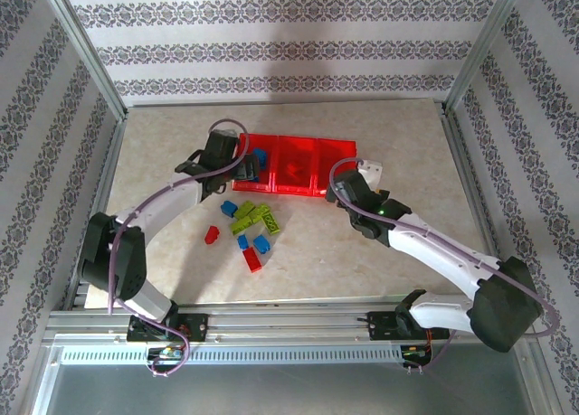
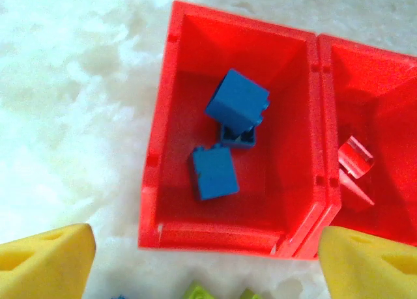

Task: Sort the legos into containers by color
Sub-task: Pick up the lego from the center of the table.

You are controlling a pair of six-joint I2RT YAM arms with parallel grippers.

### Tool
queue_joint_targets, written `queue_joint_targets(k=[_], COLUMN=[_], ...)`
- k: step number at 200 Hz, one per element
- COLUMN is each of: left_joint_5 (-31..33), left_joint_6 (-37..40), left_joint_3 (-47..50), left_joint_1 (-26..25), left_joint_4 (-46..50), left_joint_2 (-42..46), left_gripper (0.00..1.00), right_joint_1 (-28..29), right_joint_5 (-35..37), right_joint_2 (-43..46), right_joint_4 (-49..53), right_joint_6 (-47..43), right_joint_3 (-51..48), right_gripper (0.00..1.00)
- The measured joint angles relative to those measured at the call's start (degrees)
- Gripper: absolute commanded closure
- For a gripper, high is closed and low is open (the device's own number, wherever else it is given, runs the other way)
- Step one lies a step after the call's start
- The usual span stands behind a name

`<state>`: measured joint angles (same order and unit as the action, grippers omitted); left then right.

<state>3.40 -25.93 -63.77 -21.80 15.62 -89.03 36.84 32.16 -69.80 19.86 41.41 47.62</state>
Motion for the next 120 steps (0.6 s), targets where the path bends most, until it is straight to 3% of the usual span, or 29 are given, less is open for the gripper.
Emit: queue_joint_targets(k=[73,120], left_joint_5=[4.35,4.63], left_joint_6=[-4.13,-5.62], left_joint_3=[15.34,19.32], left_joint_1=[0.00,0.00], left_joint_4=[2.36,4.87], left_joint_2=[14.53,15.28], left_gripper=[0.00,0.02], right_joint_1=[0.02,0.02], right_joint_5=[-3.56,-6.34], right_joint_2=[1.99,2.16], right_joint_4=[-2.14,-3.10], right_joint_6=[-6.27,-7.15], right_joint_3=[-1.70,-3.06], right_gripper=[0.02,0.02])
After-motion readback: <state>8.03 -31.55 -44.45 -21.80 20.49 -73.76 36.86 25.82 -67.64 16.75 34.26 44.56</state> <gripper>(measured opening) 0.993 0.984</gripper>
